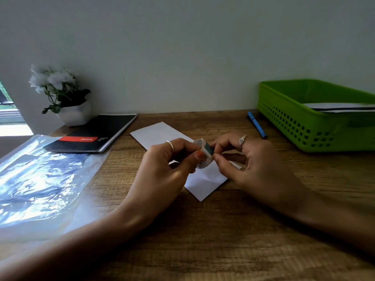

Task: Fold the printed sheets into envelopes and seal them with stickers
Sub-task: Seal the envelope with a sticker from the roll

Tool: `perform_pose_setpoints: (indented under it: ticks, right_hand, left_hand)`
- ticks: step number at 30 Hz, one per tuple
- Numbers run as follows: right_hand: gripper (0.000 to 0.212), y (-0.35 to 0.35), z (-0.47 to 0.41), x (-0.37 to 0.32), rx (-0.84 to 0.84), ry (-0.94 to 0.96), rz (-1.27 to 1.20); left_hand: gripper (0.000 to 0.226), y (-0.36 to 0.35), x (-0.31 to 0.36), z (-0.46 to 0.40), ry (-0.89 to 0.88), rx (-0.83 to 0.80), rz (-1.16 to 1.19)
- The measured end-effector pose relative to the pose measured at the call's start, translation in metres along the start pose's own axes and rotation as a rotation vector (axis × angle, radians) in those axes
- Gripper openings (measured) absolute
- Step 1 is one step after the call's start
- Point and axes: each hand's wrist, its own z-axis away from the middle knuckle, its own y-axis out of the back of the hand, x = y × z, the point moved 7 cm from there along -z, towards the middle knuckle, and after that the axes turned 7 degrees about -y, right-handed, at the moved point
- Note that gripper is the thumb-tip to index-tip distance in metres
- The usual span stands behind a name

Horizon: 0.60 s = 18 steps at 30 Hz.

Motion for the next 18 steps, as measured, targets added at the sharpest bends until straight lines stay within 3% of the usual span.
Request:
perform_pose_setpoints:
  ticks: [4,9,18]
  right_hand:
    - [0.007,-0.002,0.004,-0.008,0.059,0.137,0.22]
    - [0.023,-0.008,0.007,-0.013,0.082,0.215,0.41]
    - [0.023,-0.013,0.006,-0.014,0.06,0.243,0.457]
  left_hand:
    - [0.014,0.0,-0.001,0.002,0.003,0.001,0.008]
    - [0.012,0.0,0.0,0.002,0.018,0.026,0.075]
    - [0.013,-0.002,0.002,0.003,-0.015,0.009,0.126]
